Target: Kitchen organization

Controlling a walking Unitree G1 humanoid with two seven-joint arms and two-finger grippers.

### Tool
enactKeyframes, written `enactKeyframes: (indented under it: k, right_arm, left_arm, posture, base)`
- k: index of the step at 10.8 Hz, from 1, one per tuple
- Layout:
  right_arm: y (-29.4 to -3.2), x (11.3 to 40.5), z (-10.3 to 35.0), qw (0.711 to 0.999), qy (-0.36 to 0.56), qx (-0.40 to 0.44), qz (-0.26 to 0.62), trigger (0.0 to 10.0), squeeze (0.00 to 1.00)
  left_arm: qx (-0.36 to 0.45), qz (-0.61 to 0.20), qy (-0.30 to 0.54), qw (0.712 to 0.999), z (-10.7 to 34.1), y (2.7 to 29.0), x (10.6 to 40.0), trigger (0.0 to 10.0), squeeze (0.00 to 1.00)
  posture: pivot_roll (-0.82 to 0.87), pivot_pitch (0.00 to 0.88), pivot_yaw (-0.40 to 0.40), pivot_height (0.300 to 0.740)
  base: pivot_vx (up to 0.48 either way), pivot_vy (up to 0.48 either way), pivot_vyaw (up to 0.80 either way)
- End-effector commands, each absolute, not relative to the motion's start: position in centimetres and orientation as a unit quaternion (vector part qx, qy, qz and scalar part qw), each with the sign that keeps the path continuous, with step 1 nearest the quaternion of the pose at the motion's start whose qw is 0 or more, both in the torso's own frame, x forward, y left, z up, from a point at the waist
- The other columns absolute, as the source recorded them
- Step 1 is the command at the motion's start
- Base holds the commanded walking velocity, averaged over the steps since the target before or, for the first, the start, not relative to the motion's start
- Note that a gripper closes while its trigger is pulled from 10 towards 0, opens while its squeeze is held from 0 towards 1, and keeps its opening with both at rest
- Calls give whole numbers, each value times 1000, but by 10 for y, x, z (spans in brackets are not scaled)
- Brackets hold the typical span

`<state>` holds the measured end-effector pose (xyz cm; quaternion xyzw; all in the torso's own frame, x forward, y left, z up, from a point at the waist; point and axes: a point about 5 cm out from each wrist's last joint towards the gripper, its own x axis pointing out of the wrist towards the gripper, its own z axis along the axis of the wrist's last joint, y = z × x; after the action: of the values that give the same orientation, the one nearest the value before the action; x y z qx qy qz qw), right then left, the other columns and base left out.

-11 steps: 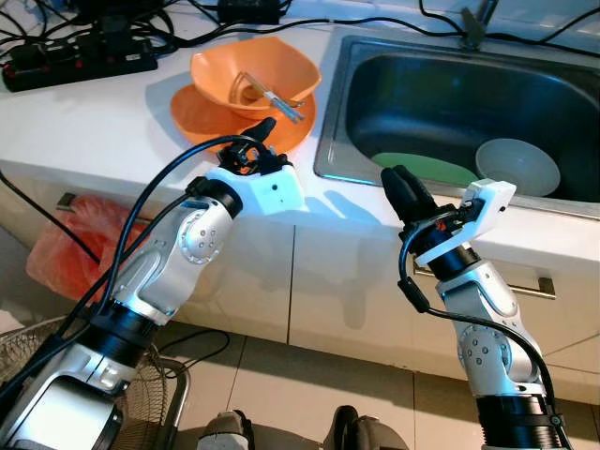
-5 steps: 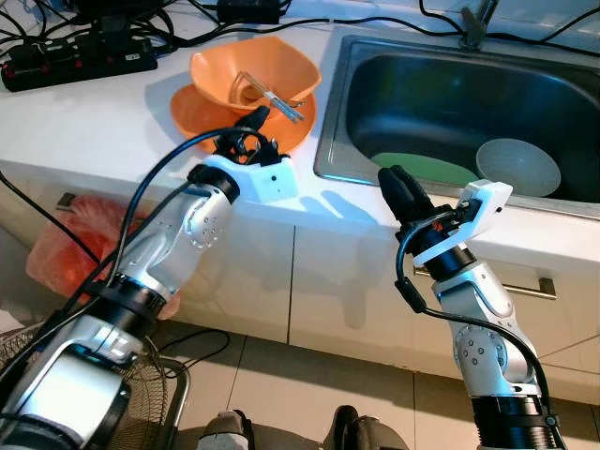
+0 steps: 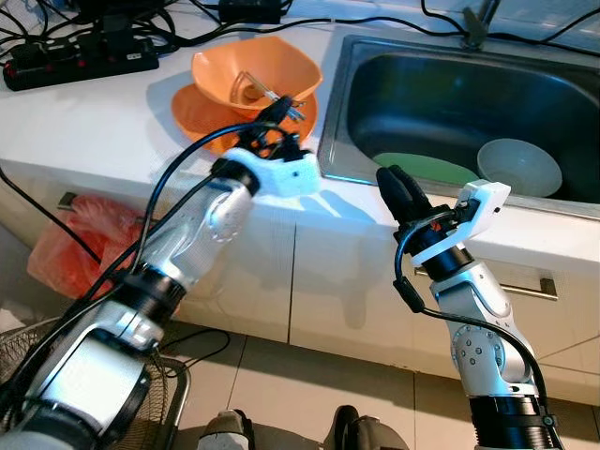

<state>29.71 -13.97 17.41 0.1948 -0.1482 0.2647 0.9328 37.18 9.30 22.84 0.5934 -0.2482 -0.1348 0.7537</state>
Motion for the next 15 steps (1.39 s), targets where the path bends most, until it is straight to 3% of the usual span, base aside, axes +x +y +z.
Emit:
enactKeyframes:
  k: [1,2,3,4,15]
  right_arm:
    - [-140,297,176,932,-154,194,265,10000,0]
    - [-140,296,176,932,-154,194,265,10000,0]
    - [-139,296,176,932,-154,194,265,10000,0]
    - [-140,296,176,932,-153,195,264,10000,0]
    - [-138,299,172,933,-146,199,263,10000,0]
  left_arm:
    - [598,-139,-254,748,227,89,373,10000,0]
    - [597,-142,-254,748,226,86,375,10000,0]
    - [596,-142,-254,748,226,84,376,6196,0]
    - [596,-142,-255,748,227,83,377,0,0]
    - [591,-114,-281,747,236,86,377,0,0]
  posture:
    - [132,154,1,740]
    - [130,155,2,740]
    - [129,156,3,740]
    - [128,155,4,740]
    - [140,140,-2,740]
  base:
    - [0,0,0]
    - [0,0,0]
    - [0,0,0]
    - [0,0,0]
    - [0,0,0]
